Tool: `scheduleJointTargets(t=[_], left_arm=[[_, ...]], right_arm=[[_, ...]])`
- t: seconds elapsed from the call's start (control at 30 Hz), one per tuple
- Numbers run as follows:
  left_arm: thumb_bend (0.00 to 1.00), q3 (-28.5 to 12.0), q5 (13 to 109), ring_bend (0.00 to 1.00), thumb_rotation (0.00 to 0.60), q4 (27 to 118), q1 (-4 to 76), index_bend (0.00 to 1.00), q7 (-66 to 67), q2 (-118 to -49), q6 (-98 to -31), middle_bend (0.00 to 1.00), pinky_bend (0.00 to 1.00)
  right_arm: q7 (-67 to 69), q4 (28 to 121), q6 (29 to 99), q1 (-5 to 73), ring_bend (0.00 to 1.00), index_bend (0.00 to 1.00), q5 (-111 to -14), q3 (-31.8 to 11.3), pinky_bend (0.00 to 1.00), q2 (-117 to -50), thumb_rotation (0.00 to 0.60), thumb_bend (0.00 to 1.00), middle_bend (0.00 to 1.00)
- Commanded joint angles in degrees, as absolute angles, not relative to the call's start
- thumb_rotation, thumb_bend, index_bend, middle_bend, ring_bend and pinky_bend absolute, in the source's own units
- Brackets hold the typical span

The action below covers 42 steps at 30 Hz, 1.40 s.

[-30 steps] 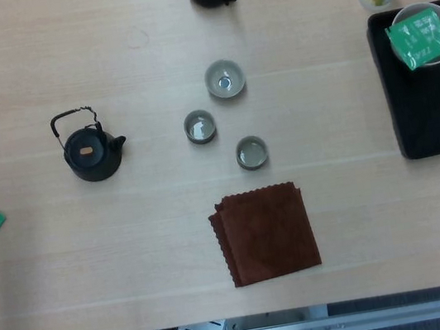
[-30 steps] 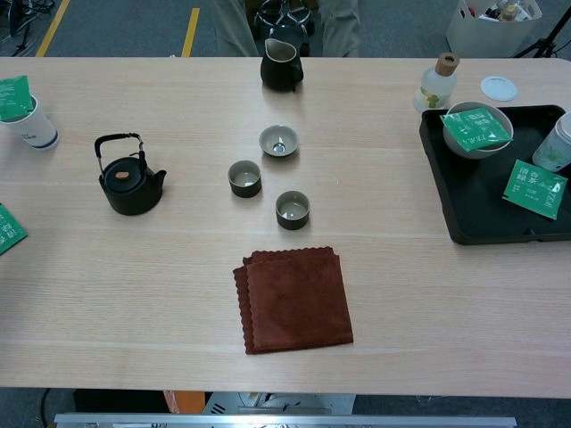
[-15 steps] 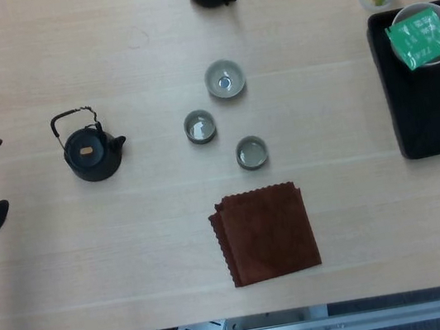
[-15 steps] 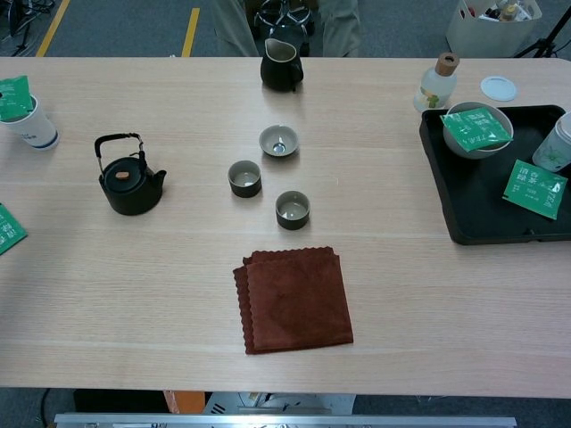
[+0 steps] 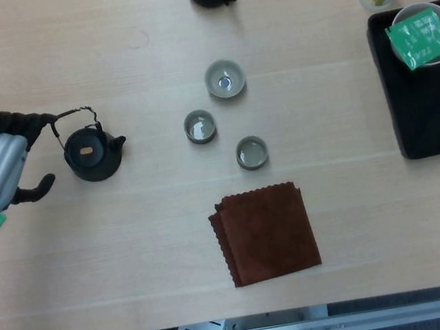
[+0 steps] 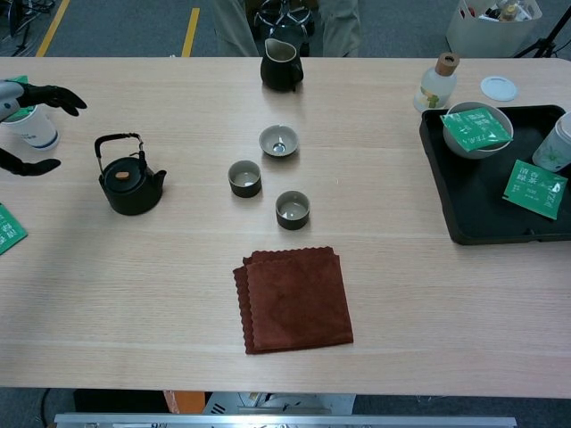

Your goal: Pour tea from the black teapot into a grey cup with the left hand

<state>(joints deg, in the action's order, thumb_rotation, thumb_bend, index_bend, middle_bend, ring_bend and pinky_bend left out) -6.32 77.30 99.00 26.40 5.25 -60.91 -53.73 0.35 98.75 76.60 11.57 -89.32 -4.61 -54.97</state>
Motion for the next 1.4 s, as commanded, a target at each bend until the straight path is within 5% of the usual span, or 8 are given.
scheduleJointTargets(t=[0.03,0.17,0.3,0.93,1.4], left_arm=[[0.28,-7.38,73.99,0.18,0.324,97.05,29.65,0.15,5.92,-62.58,-49.78,0.22,0.13],[0.25,-8.01,70.41,0.17,0.109,95.24,32.41,0.15,7.38,-64.67,-46.66,0.22,0.13],[0.22,-8.45,67.08,0.18,0.006,92.6,34.72,0.14,8.29,-67.34,-44.46,0.22,0.13],[0.18,-7.33,49.81,0.18,0.0,78.48,42.19,0.18,15.81,-78.4,-40.42,0.25,0.13],[0.18,-5.28,41.23,0.23,0.0,77.18,45.06,0.24,22.57,-81.95,-42.26,0.32,0.13]], right_arm=[[0.38,98.56,76.6,11.55,0.18,0.22,-89.02,-4.52,0.23,-55.05,0.6,0.07,0.3],[0.39,98.32,76.65,11.38,0.18,0.22,-88.48,-4.31,0.23,-55.15,0.6,0.07,0.3],[0.56,98.12,76.84,11.27,0.18,0.22,-88.32,-4.13,0.23,-55.19,0.6,0.07,0.3],[1.55,96.7,76.97,11.43,0.18,0.22,-87.78,-3.78,0.23,-55.8,0.6,0.07,0.3],[2.56,95.63,77.01,11.32,0.18,0.22,-87.35,-3.5,0.23,-56.17,0.6,0.07,0.31]])
